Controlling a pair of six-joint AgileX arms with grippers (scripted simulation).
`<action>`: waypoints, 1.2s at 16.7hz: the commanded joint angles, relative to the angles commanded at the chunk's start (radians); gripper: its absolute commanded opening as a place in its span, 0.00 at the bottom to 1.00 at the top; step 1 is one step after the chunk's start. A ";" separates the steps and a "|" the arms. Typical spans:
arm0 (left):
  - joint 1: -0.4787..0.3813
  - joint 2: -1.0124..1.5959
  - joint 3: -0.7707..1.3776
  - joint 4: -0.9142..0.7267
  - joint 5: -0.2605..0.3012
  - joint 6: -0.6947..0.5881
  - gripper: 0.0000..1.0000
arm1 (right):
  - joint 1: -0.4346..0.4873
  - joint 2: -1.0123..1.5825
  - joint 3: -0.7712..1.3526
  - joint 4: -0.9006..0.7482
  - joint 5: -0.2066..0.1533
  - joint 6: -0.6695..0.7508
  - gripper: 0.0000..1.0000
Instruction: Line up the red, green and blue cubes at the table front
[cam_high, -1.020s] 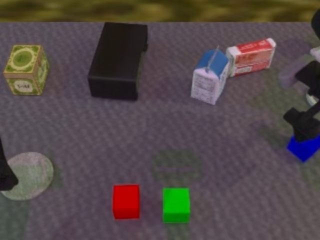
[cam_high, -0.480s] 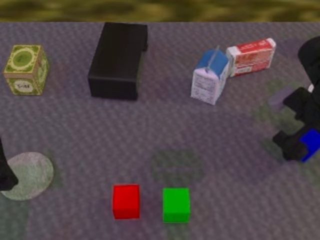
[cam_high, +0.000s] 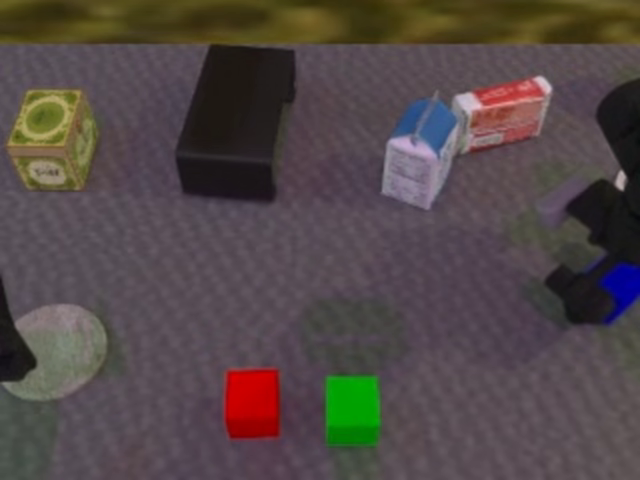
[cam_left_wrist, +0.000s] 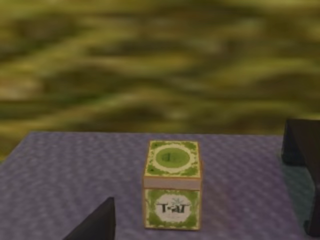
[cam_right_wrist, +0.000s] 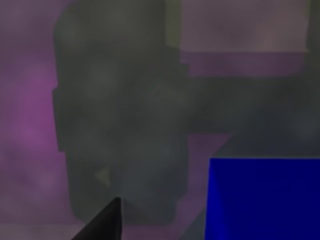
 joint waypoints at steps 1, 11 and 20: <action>0.000 0.000 0.000 0.000 0.000 0.000 1.00 | 0.000 0.000 0.000 0.000 0.000 0.000 0.77; 0.000 0.000 0.000 0.000 0.000 0.000 1.00 | 0.000 0.000 0.000 0.000 0.000 0.000 0.02; 0.000 0.000 0.000 0.000 0.000 0.000 1.00 | 0.002 -0.034 0.008 -0.022 -0.013 0.010 0.00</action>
